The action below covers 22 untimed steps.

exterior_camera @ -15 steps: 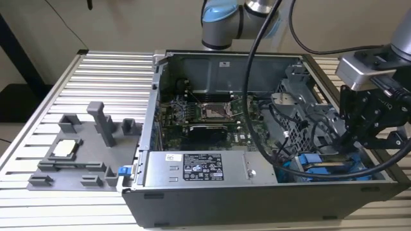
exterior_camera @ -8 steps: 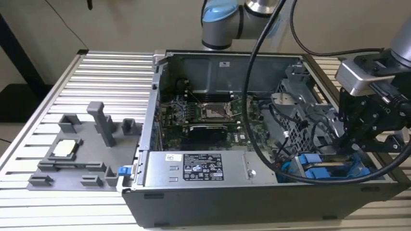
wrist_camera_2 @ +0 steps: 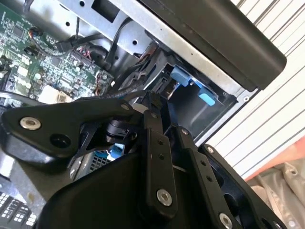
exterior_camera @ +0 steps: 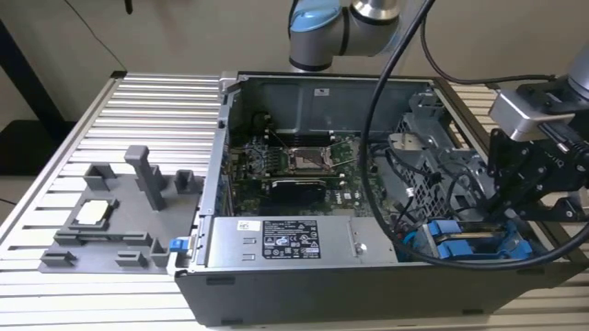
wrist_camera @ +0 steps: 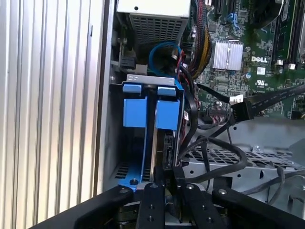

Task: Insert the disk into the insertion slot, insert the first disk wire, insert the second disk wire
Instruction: 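Insert the first disk wire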

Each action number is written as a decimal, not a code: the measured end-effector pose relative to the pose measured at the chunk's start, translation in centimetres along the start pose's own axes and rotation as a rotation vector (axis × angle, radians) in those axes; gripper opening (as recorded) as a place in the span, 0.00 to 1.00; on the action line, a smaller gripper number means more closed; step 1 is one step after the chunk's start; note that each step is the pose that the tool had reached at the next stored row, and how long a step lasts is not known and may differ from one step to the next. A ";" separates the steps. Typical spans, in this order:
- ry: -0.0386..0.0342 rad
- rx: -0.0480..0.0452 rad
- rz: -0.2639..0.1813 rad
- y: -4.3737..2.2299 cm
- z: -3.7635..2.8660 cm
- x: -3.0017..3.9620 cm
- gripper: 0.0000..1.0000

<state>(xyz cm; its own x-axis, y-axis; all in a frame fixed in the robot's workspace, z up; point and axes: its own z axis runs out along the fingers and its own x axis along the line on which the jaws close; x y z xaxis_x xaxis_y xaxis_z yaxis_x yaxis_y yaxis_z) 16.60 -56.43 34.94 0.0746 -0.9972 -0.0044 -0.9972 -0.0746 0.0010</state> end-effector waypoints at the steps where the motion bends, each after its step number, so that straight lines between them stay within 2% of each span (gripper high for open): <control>1: -0.0017 -0.0002 0.003 0.00 0.08 0.01 0.19; 6: -0.0066 0.0003 0.039 -0.01 0.43 0.01 0.19; 11: -0.0288 0.0015 0.044 -0.04 0.64 0.07 0.19; 13: -0.0348 0.0018 0.044 -0.14 0.75 0.20 0.19; 19: -0.0359 0.0020 0.045 -0.28 0.95 0.42 0.19; 22: -0.0425 0.0023 0.045 -0.29 1.04 0.42 0.19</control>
<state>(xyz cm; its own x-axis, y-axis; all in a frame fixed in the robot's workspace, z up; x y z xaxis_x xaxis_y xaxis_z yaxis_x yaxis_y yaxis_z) 16.91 -56.82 33.90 0.0299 -0.9985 -0.0468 -0.9996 -0.0299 -0.0001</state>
